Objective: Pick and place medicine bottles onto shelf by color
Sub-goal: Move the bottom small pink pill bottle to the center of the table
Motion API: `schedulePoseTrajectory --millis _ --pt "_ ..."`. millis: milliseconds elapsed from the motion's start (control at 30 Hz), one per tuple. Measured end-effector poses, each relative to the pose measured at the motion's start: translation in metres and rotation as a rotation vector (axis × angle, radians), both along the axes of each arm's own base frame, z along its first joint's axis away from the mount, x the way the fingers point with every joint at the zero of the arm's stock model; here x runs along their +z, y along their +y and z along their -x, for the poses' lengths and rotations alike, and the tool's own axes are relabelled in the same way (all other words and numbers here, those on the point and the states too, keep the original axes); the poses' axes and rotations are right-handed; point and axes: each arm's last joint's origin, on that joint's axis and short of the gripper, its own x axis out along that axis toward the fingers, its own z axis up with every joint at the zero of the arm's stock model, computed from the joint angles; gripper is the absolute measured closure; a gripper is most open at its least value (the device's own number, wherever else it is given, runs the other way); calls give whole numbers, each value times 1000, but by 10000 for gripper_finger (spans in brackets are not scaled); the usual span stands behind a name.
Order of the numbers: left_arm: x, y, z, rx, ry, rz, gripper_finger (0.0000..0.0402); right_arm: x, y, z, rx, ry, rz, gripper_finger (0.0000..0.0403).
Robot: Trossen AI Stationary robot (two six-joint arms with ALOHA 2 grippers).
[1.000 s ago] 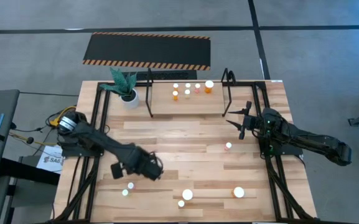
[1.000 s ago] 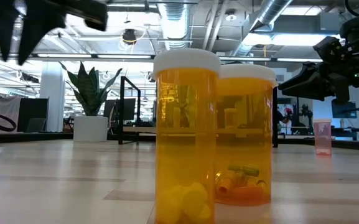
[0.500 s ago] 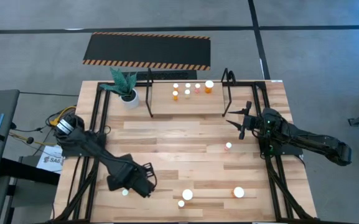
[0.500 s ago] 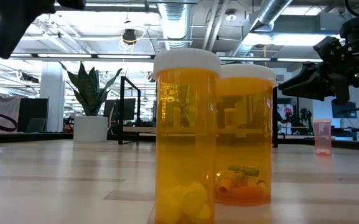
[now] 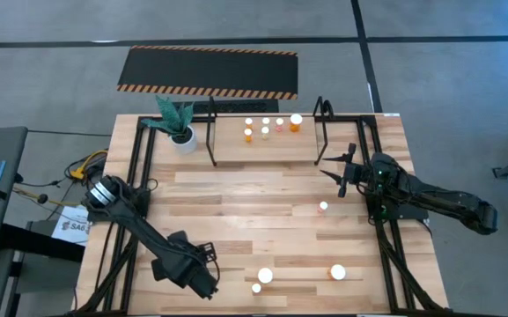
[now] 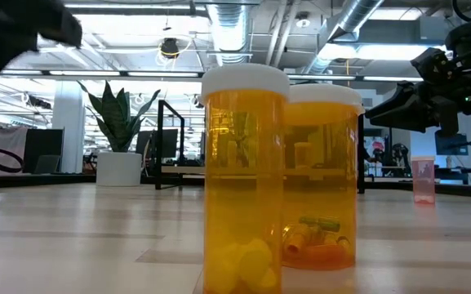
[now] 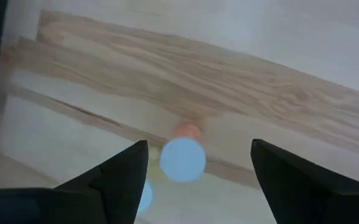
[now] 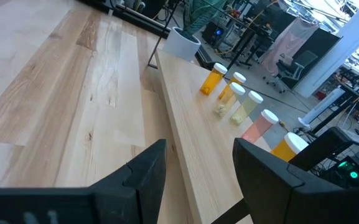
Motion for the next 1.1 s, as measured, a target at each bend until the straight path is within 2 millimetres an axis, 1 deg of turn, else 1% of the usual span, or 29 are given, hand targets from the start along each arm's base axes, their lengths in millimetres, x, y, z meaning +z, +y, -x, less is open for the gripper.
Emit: schedulePoseTrajectory --millis 100,333,633,967,1033,1100 --pt "-10 -3 -2 2 35 -5 129 0 0 0 0 0 0 196" --pt "-17 -5 -3 9 54 -11 129 0 0 0 0 -1 0 196" --pt "-32 -10 -7 28 75 -7 129 0 0 0 0 -1 0 196" --pt "-36 -10 -5 104 93 1 130 0 0 0 0 -1 1 196" --pt "-36 -10 -5 105 97 2 135 0 0 0 0 -1 0 196" --pt "-36 -10 -5 100 97 0 148 0 0 0 0 -1 1 196"
